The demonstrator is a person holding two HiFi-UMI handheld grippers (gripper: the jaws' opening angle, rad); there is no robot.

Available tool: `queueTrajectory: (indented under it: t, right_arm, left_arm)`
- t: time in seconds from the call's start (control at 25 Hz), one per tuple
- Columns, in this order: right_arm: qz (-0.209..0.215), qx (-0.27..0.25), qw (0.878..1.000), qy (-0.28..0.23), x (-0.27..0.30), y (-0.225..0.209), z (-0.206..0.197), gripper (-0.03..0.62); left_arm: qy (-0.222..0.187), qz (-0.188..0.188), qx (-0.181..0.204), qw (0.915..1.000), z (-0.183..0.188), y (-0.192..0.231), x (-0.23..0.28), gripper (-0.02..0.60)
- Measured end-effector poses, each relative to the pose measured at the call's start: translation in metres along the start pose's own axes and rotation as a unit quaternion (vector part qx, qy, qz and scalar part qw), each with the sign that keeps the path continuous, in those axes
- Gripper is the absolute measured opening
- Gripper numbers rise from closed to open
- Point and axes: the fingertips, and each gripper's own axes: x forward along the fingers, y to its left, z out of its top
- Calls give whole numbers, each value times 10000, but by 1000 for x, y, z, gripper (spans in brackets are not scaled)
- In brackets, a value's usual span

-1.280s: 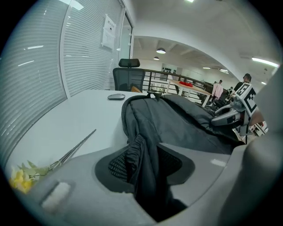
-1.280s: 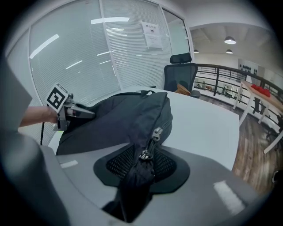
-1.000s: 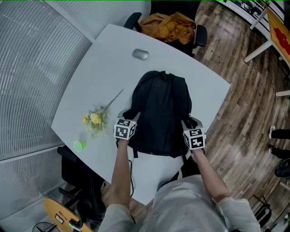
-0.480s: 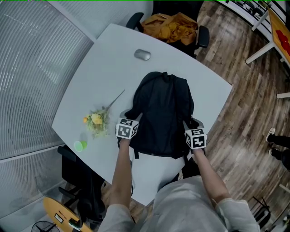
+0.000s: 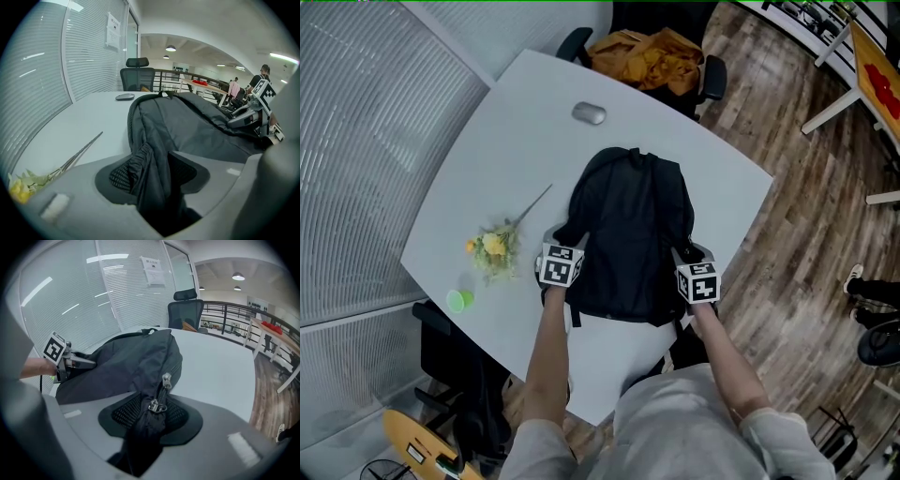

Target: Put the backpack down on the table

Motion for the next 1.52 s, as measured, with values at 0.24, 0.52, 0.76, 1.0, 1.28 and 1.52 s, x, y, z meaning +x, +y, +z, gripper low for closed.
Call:
queueTrajectory:
  t: [0.24,0.52,0.76,1.0,1.28,1.52]
  right_arm:
    - [179,329,9993,-5,-1,-2,-2,141]
    - [-23,98,9998,195,-4,-3,3,173]
    - [-160,77,9998,20,-23,-3,6,196]
    - [-297,103,9993,-197,-41,-2,9,192]
    - [-317,38,9986,-410,-62,13,11,179]
    - [-294,-28,9981,-545,-78,28,9,179]
  left_arm:
    - [24,28,-21,10000,-2,0,-1,227]
    - [162,-54,-180,9997,3,1,-3,235]
    - [-14,-66,-279,9996,7,1,-13,249]
    - [-215,-31,-218,9995,12,0,-29,249]
    - [-376,-15,-156,9992,10,-4,-54,250]
    - [-559,32,-83,9984,7,-6,-81,249]
